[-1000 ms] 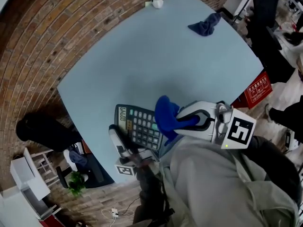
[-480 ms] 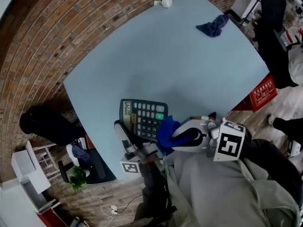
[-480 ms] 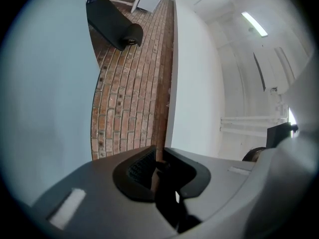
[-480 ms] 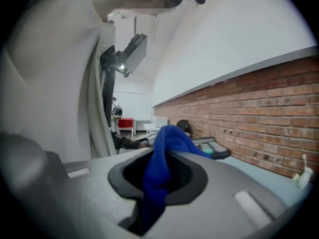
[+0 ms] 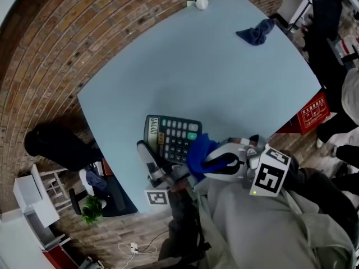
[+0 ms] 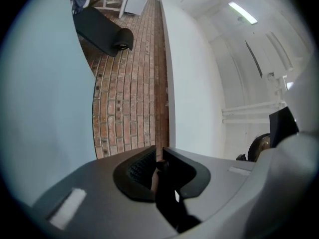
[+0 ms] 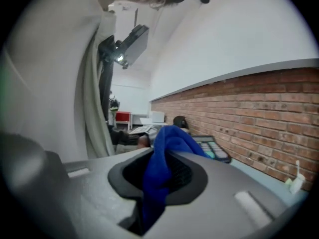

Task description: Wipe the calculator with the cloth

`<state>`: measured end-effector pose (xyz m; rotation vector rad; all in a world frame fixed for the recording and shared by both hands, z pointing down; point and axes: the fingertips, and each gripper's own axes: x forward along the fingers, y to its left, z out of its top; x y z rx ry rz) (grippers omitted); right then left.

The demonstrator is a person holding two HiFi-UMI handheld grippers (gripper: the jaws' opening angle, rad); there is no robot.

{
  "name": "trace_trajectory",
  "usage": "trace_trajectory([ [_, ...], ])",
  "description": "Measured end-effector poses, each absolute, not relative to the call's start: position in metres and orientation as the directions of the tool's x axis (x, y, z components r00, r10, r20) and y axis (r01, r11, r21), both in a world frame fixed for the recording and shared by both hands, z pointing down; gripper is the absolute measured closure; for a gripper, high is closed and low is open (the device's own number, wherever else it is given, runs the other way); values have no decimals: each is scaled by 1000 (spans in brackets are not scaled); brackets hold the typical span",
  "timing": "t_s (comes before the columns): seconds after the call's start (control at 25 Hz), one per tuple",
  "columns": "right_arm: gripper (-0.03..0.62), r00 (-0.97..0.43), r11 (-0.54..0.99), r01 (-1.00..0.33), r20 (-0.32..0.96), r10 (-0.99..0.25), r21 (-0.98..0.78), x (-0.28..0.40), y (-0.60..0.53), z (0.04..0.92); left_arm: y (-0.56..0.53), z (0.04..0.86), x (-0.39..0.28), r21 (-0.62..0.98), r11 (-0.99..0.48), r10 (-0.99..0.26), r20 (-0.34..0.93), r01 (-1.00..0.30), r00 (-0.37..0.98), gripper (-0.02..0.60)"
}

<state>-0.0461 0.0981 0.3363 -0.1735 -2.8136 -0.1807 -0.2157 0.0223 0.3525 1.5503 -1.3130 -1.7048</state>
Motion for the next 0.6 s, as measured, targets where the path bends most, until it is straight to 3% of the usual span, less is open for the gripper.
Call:
trace_trajectory([
  [0.16, 534, -929, 979, 169, 351, 119, 115, -50, 103, 343, 22, 344, -212, 856, -397, -858, -474, -331, -197, 545],
  [0.4, 534, -908, 972, -47, 396, -138, 230, -55, 45, 344, 15, 337, -192, 783, -393, -881, -471, -482, -47, 545],
  [0.6, 534, -903, 952, 94, 427, -41, 290, -84, 82, 351, 11, 353, -150, 736, -377, -915, -391, -562, 102, 545],
])
